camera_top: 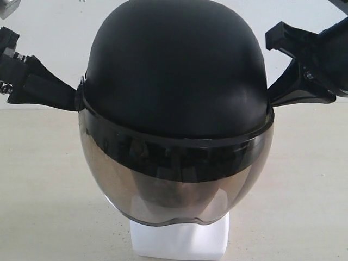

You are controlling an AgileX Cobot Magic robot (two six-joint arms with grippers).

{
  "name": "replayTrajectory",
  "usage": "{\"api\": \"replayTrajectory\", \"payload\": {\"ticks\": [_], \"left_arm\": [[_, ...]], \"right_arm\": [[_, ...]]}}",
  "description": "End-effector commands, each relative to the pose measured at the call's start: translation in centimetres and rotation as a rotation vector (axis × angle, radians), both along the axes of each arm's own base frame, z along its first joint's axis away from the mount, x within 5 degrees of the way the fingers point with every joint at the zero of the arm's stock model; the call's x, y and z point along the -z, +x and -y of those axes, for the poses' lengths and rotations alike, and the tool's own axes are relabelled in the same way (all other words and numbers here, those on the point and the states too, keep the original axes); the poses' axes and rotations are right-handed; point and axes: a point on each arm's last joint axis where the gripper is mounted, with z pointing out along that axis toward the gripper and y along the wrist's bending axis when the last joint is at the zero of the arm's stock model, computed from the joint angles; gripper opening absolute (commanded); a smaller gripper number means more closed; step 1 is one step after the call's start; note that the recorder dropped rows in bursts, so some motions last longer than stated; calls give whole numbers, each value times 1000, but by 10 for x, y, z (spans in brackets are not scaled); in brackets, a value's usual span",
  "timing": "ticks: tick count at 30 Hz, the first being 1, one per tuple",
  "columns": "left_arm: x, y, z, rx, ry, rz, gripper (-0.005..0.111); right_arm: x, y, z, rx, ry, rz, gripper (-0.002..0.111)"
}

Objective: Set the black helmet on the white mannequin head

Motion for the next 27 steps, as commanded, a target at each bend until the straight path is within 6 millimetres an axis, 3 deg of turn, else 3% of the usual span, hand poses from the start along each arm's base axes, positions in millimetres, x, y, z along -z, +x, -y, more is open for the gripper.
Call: {"api": "replayTrajectory", "payload": {"ticks": [1, 14, 27], "left_arm": [[0, -1, 1, -9, 4, -2, 4], [17, 3, 1, -24, -7, -85, 4], [19, 4, 3, -23, -7, -81, 4]], "right_arm": [[-4, -3, -10, -26, 111, -25, 0], [-5, -2, -9, -16, 111, -7, 0], [-31, -21, -3, 8, 139, 116, 0]]}}
